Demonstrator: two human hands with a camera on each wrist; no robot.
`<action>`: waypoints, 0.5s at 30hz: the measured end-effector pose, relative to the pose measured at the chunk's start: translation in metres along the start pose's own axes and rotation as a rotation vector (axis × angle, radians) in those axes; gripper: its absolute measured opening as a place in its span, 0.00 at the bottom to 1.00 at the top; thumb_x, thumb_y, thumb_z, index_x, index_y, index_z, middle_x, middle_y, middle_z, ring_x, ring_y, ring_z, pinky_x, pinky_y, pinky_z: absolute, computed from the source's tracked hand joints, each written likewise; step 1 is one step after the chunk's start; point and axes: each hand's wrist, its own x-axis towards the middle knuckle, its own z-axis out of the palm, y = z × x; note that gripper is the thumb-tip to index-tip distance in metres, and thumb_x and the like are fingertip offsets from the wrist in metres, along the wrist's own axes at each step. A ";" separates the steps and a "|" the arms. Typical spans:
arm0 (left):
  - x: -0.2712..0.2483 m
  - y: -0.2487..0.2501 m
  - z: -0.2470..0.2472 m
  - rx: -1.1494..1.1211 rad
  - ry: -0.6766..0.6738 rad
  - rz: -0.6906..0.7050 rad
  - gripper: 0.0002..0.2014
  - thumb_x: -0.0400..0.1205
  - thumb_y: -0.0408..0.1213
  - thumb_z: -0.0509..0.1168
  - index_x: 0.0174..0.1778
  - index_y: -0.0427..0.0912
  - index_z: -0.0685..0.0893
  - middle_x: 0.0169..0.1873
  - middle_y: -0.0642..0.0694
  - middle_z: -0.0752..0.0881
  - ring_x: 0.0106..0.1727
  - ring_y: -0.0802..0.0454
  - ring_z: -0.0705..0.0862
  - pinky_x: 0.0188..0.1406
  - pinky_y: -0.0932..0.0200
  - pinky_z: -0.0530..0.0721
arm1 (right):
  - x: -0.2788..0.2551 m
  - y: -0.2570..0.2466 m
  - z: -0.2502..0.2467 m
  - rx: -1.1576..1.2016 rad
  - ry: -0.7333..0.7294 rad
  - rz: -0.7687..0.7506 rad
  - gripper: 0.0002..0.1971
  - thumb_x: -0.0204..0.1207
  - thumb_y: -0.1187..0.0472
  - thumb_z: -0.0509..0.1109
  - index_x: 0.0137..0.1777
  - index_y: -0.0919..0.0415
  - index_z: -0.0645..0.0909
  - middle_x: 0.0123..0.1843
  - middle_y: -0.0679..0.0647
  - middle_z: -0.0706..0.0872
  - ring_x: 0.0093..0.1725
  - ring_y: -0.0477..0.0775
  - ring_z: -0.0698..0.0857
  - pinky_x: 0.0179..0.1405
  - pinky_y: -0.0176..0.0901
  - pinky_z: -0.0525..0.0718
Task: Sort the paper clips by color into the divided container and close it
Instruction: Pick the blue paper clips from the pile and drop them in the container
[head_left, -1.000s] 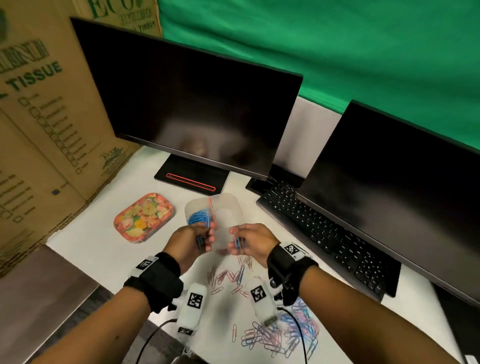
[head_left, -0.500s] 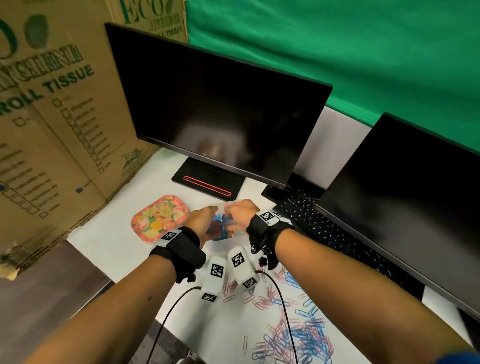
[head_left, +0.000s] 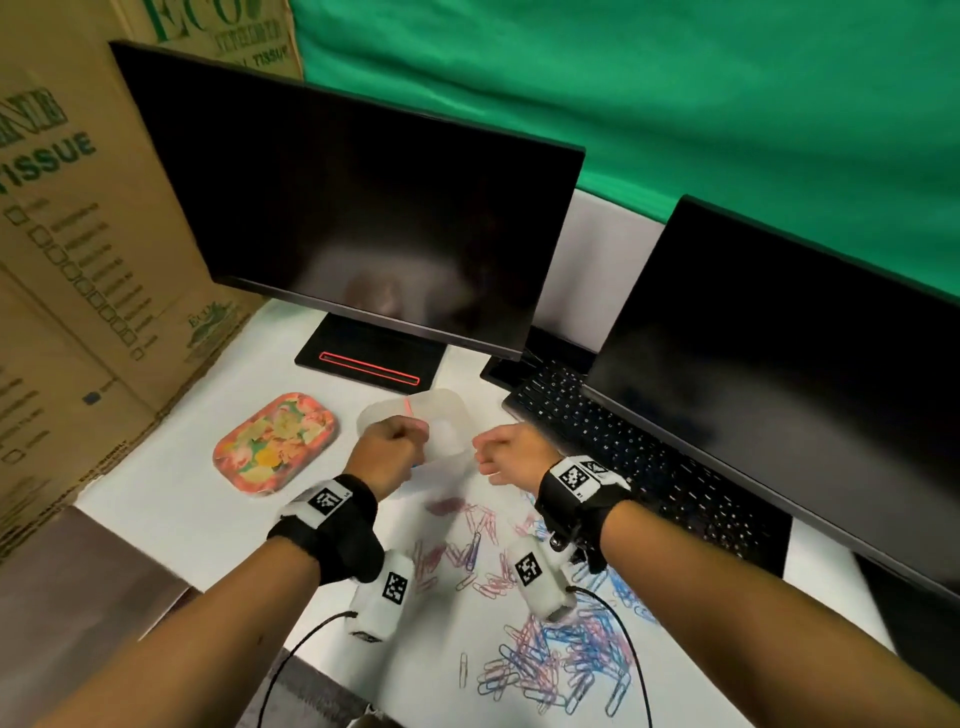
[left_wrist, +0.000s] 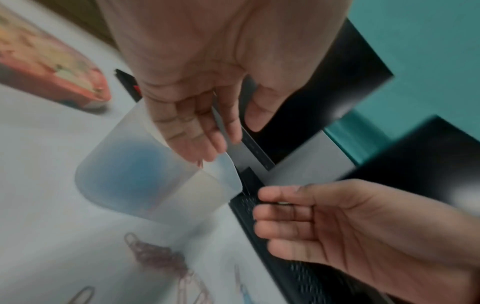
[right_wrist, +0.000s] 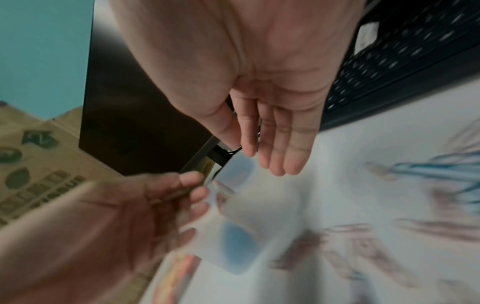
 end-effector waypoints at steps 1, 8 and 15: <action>-0.005 -0.004 0.005 0.052 -0.058 0.052 0.08 0.81 0.30 0.61 0.46 0.45 0.85 0.43 0.44 0.85 0.45 0.47 0.84 0.40 0.59 0.82 | -0.005 0.018 -0.010 -0.086 0.027 -0.037 0.15 0.77 0.71 0.62 0.36 0.54 0.82 0.32 0.52 0.81 0.31 0.52 0.78 0.28 0.37 0.73; -0.034 -0.039 0.043 0.512 -0.365 0.287 0.08 0.77 0.32 0.67 0.37 0.50 0.85 0.35 0.53 0.88 0.36 0.52 0.86 0.44 0.58 0.85 | -0.068 0.113 -0.054 -0.468 0.172 -0.092 0.10 0.79 0.65 0.65 0.54 0.58 0.87 0.48 0.52 0.89 0.39 0.36 0.83 0.41 0.18 0.74; -0.055 -0.075 0.067 0.873 -0.579 0.360 0.12 0.74 0.36 0.65 0.32 0.61 0.77 0.33 0.61 0.83 0.37 0.59 0.82 0.43 0.63 0.83 | -0.124 0.183 -0.076 -0.541 0.226 -0.150 0.08 0.78 0.62 0.66 0.50 0.56 0.87 0.46 0.49 0.88 0.44 0.48 0.85 0.50 0.43 0.84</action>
